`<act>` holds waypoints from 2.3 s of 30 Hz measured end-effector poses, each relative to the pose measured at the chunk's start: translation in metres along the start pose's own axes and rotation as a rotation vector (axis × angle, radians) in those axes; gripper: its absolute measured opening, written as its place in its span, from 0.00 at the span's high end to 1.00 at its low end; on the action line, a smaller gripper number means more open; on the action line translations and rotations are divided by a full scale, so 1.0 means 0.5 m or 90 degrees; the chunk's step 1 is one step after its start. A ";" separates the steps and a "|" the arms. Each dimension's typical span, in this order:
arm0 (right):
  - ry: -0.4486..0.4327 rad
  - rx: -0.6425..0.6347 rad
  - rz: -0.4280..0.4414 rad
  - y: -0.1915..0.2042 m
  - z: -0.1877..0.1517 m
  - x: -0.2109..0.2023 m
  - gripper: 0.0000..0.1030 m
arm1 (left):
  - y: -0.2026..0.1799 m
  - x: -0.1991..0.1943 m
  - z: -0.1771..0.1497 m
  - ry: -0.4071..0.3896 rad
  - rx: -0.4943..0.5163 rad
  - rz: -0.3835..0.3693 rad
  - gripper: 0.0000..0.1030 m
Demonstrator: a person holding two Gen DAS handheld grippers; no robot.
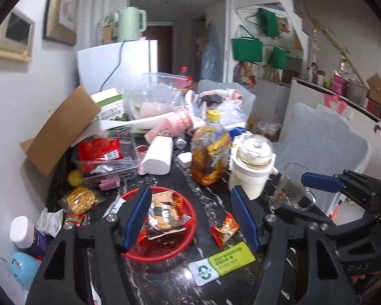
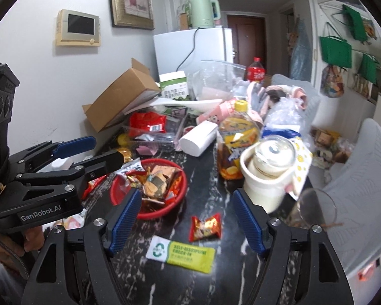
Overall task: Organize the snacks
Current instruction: 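Withdraw both grippers from the basket toward the remaining snacks, then grasp the small red candy packet with the left gripper while the right gripper grasps the yellow-green bar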
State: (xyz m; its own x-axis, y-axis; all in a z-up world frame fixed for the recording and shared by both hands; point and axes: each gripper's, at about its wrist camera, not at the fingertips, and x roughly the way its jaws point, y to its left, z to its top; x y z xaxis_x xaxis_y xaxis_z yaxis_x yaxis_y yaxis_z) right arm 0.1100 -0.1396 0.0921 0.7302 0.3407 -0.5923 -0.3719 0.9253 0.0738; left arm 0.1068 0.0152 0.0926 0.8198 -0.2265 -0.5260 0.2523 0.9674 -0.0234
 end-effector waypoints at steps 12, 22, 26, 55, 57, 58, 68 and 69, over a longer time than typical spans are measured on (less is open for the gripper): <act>0.048 0.022 -0.045 -0.041 -0.080 -0.021 0.25 | -0.056 0.029 -0.048 0.048 0.000 -0.066 0.38; 0.099 0.050 -0.036 -0.070 -0.149 0.018 0.25 | -0.070 0.088 -0.106 0.113 -0.011 -0.075 0.38; 0.116 0.063 -0.031 -0.086 -0.171 0.039 0.25 | -0.081 0.130 -0.126 0.147 -0.011 -0.080 0.38; 0.174 0.081 -0.042 -0.216 -0.191 0.190 0.25 | -0.111 0.394 -0.174 0.289 -0.115 -0.018 0.38; 0.176 0.082 -0.042 -0.219 -0.190 0.196 0.25 | -0.110 0.405 -0.175 0.297 -0.115 -0.016 0.38; 0.176 0.083 -0.042 -0.221 -0.191 0.197 0.25 | -0.111 0.410 -0.176 0.299 -0.112 -0.012 0.39; 0.182 0.089 -0.038 -0.224 -0.195 0.201 0.25 | -0.112 0.371 -0.177 0.276 -0.095 -0.032 0.55; 0.183 0.088 -0.035 -0.221 -0.195 0.200 0.25 | -0.110 0.358 -0.176 0.273 -0.093 -0.032 0.55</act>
State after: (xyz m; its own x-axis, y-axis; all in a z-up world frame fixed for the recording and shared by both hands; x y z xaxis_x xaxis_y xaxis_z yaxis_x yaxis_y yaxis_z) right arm 0.1682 -0.2239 -0.0536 0.5481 0.2477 -0.7989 -0.2411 0.9614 0.1327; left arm 0.1942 -0.0687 -0.0750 0.5141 -0.2362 -0.8246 0.1861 0.9692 -0.1616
